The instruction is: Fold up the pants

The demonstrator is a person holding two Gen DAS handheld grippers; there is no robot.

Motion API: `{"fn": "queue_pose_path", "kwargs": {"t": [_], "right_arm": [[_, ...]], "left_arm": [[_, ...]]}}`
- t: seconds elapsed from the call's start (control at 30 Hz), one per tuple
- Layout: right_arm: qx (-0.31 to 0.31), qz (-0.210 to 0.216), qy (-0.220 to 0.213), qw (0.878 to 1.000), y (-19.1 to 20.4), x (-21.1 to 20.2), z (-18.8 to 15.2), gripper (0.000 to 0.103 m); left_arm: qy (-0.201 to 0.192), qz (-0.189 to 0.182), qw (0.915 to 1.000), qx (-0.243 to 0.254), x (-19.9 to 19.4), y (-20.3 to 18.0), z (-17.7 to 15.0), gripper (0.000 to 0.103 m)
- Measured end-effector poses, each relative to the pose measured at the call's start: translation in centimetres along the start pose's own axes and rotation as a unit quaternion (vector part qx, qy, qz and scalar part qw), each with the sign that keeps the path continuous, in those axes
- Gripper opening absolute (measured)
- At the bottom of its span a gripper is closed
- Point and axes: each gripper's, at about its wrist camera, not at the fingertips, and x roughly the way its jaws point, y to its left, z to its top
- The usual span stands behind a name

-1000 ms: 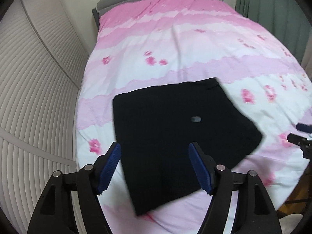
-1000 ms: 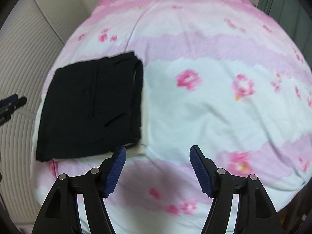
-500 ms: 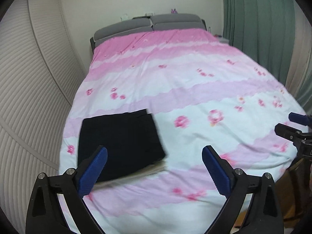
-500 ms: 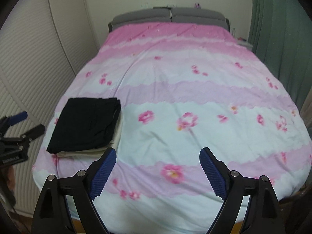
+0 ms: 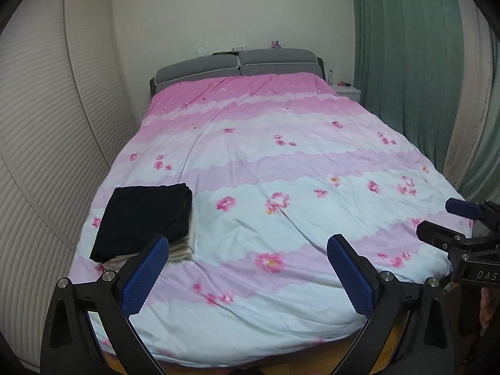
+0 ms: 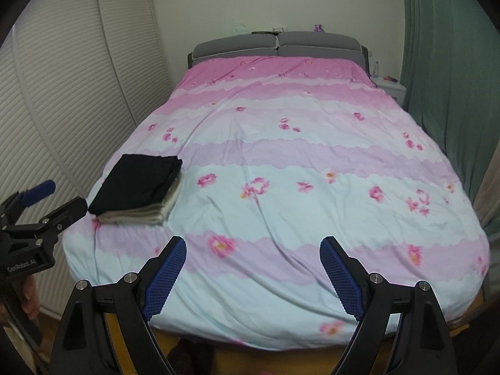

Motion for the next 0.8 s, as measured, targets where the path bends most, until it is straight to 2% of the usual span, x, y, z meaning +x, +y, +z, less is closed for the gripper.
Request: {"fn": "queue_pose_path", "kwargs": {"t": [0.3, 0.8], "right_arm": [[0.001, 0.002, -0.028, 1.0, -3.5, -5.3, -2.4, 0.088], [0.002, -0.003, -0.056, 0.998, -4.9, -8.9, -3.3, 0.088]], "left_arm": [[-0.013, -0.005, 0.9998, 0.013, -3.9, -4.7, -0.7, 0.103], [-0.023, -0.024, 0.9994, 0.011, -5.8, -6.7, -0.7, 0.103]]}}
